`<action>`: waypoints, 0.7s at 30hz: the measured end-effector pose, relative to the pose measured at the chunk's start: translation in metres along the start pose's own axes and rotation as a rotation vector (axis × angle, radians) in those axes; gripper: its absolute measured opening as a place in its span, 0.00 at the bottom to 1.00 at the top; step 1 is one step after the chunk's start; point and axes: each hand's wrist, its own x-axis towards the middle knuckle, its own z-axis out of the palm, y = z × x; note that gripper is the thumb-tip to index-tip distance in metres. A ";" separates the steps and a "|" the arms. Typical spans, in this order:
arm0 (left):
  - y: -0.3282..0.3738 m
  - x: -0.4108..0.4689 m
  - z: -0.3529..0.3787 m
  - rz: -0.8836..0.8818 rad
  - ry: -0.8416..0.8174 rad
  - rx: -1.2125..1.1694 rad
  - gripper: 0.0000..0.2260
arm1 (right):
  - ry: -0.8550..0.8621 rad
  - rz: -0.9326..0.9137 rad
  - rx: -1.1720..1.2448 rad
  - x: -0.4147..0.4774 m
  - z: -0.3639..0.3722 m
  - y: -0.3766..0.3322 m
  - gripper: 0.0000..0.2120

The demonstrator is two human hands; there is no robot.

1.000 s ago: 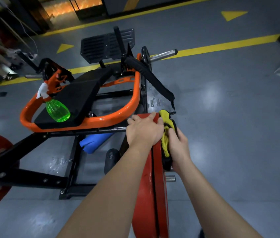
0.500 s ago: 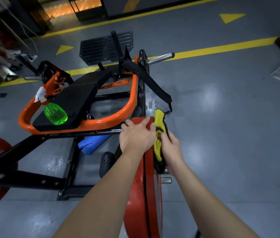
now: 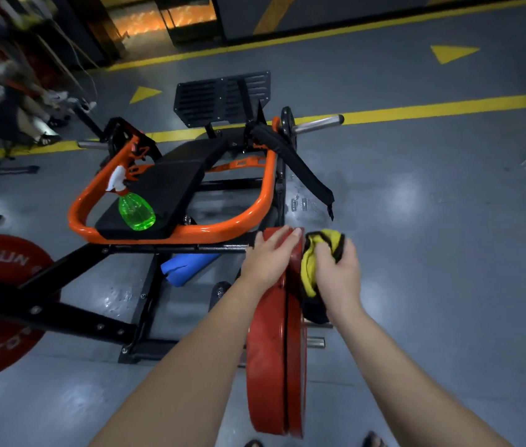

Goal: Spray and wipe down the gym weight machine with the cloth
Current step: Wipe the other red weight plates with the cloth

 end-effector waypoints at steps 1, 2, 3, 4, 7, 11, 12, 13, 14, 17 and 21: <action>-0.003 -0.005 -0.008 0.019 0.001 -0.255 0.31 | -0.014 -0.049 -0.016 0.002 0.004 -0.019 0.06; -0.006 -0.013 -0.019 0.015 -0.011 -0.448 0.28 | -0.048 -0.104 -0.050 0.002 0.008 -0.039 0.10; -0.010 -0.021 -0.030 0.009 -0.015 -0.568 0.23 | -0.096 -0.158 -0.093 0.001 0.015 -0.055 0.12; -0.011 -0.031 -0.043 0.005 0.004 -0.629 0.20 | -0.161 -0.219 -0.157 -0.002 0.024 -0.069 0.12; -0.020 -0.044 -0.072 0.041 -0.033 -0.872 0.30 | -0.394 -0.280 -0.305 -0.018 0.064 -0.095 0.11; -0.038 -0.052 -0.118 -0.075 -0.112 -1.212 0.28 | -0.674 0.073 -0.238 -0.043 0.136 -0.096 0.19; -0.051 -0.048 -0.130 -0.087 -0.106 -1.273 0.24 | -0.710 0.102 -0.264 -0.042 0.153 -0.095 0.21; -0.066 -0.042 -0.141 -0.093 -0.058 -1.295 0.21 | -0.729 0.069 -0.327 -0.038 0.170 -0.094 0.21; -0.086 -0.033 -0.154 -0.103 0.016 -1.288 0.20 | -0.705 0.011 -0.402 -0.032 0.187 -0.090 0.20; -0.144 -0.007 -0.196 -0.134 0.211 -1.207 0.19 | -0.461 -0.119 -0.443 -0.014 0.234 -0.077 0.18; -0.204 0.011 -0.259 -0.145 0.266 -1.182 0.25 | -0.473 -0.177 -0.463 -0.005 0.311 -0.049 0.23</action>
